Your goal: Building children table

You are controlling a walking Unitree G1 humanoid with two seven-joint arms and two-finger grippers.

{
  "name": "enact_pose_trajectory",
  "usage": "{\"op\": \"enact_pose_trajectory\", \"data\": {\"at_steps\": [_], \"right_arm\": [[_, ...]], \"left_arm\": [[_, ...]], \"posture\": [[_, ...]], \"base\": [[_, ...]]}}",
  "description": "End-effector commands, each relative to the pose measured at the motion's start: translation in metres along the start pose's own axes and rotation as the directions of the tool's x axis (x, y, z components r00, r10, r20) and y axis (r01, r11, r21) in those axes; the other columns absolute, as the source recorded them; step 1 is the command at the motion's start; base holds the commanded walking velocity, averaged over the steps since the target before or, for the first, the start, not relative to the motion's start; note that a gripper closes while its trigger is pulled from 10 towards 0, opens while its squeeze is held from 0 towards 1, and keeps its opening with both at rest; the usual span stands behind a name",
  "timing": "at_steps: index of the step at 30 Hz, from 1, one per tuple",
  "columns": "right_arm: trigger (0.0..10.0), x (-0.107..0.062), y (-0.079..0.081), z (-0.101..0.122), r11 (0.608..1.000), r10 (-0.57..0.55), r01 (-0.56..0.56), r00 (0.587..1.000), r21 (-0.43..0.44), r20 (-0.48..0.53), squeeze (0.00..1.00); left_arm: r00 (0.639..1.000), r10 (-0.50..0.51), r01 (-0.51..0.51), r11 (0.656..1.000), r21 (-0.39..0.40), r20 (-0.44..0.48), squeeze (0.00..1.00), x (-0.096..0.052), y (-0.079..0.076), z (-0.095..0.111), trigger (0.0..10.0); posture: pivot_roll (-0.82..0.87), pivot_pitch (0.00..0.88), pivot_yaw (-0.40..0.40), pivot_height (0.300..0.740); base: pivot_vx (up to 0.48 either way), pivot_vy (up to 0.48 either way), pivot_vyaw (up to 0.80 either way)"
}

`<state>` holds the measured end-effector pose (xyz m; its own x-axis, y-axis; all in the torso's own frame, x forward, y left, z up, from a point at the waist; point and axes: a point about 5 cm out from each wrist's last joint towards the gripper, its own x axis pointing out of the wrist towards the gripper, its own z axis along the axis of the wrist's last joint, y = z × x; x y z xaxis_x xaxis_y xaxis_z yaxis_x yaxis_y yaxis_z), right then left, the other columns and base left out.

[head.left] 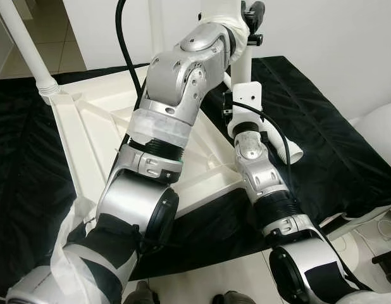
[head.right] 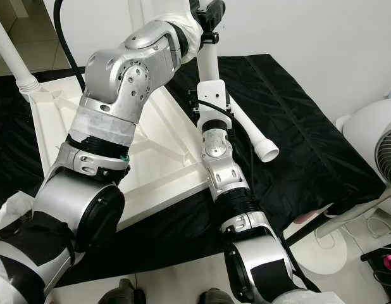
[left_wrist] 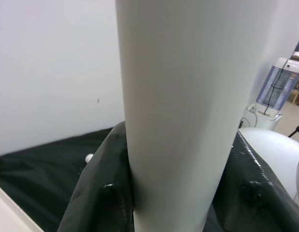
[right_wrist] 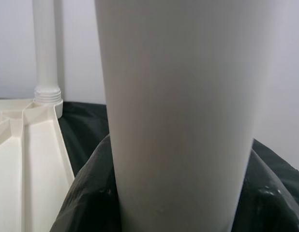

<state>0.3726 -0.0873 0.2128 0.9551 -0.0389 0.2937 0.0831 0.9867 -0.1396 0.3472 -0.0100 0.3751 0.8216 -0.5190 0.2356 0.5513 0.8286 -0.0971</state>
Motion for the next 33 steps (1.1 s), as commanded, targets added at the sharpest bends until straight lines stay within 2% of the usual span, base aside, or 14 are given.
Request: {"op": "enact_pose_trajectory", "data": {"at_steps": [1, 2, 4, 10, 11, 14, 15, 16, 20, 30, 33], "right_arm": [[10.0, 0.002, -0.004, -0.002, 1.0, -0.026, 0.026, 1.0, 0.012, -0.009, 0.0], [10.0, 0.002, -0.004, -0.002, 0.999, -0.027, 0.027, 1.0, 0.017, -0.013, 0.0], [10.0, 0.002, -0.004, -0.003, 0.999, -0.027, 0.027, 1.0, 0.02, -0.016, 0.0], [10.0, 0.001, -0.004, -0.007, 0.999, -0.023, 0.024, 0.999, 0.031, -0.032, 0.0], [10.0, 0.001, -0.004, -0.008, 0.999, -0.024, 0.026, 0.999, 0.037, -0.036, 0.0], [10.0, 0.001, -0.004, -0.008, 0.999, -0.028, 0.029, 0.999, 0.042, -0.038, 0.0], [10.0, 0.001, -0.006, -0.009, 0.998, -0.034, 0.036, 0.999, 0.045, -0.043, 0.0], [10.0, 0.001, -0.006, -0.009, 0.998, -0.034, 0.036, 0.999, 0.045, -0.043, 0.0], [10.0, 0.0, -0.013, -0.012, 0.996, -0.061, 0.064, 0.997, 0.054, -0.055, 0.0], [10.0, -0.002, -0.023, -0.015, 0.993, -0.09, 0.094, 0.994, 0.068, -0.068, 0.0], [10.0, -0.008, -0.04, -0.022, 0.988, -0.13, 0.135, 0.988, 0.068, -0.085, 0.0]], "left_arm": [[0.999, -0.01, 0.008, 0.998, 0.064, 0.036, 0.18, 0.001, -0.002, 0.011, 10.0], [0.999, -0.022, 0.02, 0.998, 0.056, 0.047, 1.0, 0.002, -0.004, 0.013, 10.0], [0.998, -0.034, 0.032, 0.999, 0.043, 0.052, 1.0, 0.002, -0.006, 0.014, 10.0], [0.997, -0.042, 0.037, 0.996, 0.076, 0.06, 1.0, 0.002, -0.009, 0.017, 10.0], [0.996, -0.059, 0.053, 0.995, 0.083, 0.074, 0.0, 0.002, -0.011, 0.019, 10.0], [0.991, -0.102, 0.096, 0.993, 0.067, 0.09, 0.0, 0.003, -0.017, 0.022, 10.0], [0.985, -0.141, 0.137, 0.989, 0.048, 0.098, 0.0, 0.004, -0.025, 0.024, 10.0], [0.985, -0.141, 0.137, 0.989, 0.048, 0.098, 0.0, 0.004, -0.025, 0.024, 10.0], [0.969, -0.227, 0.228, 0.974, -0.005, 0.095, 0.0, 0.004, -0.041, 0.022, 10.0], [0.971, -0.232, 0.235, 0.97, -0.055, 0.061, 0.0, 0.005, -0.046, 0.013, 10.0], [0.978, -0.208, 0.209, 0.977, -0.049, 0.022, 0.0, 0.006, -0.043, 0.005, 10.0]], "posture": [[-0.07, 0.0, -0.006, 0.74], [-0.07, 0.0, -0.006, 0.74], [-0.07, 0.003, -0.007, 0.74], [-0.07, 0.005, -0.008, 0.74], [-0.07, 0.004, -0.006, 0.74], [-0.07, 0.004, -0.001, 0.74], [-0.08, 0.004, 0.004, 0.74], [-0.08, 0.004, 0.004, 0.74], [-0.08, 0.008, 0.01, 0.74], [-0.08, 0.011, 0.01, 0.74], [-0.07, 0.011, 0.001, 0.74]], "base": [[0.0, 0.0, 0.0], [0.0, 0.0, 0.0], [0.0, 0.0, 0.0], [0.0, 0.0, 0.0], [0.0, 0.0, 0.0], [0.0, 0.0, 0.0], [0.0, 0.0, 0.0], [0.0, 0.0, 0.0], [0.0, 0.0, 0.0], [0.0, 0.0, 0.0], [0.0, 0.0, 0.0]]}}
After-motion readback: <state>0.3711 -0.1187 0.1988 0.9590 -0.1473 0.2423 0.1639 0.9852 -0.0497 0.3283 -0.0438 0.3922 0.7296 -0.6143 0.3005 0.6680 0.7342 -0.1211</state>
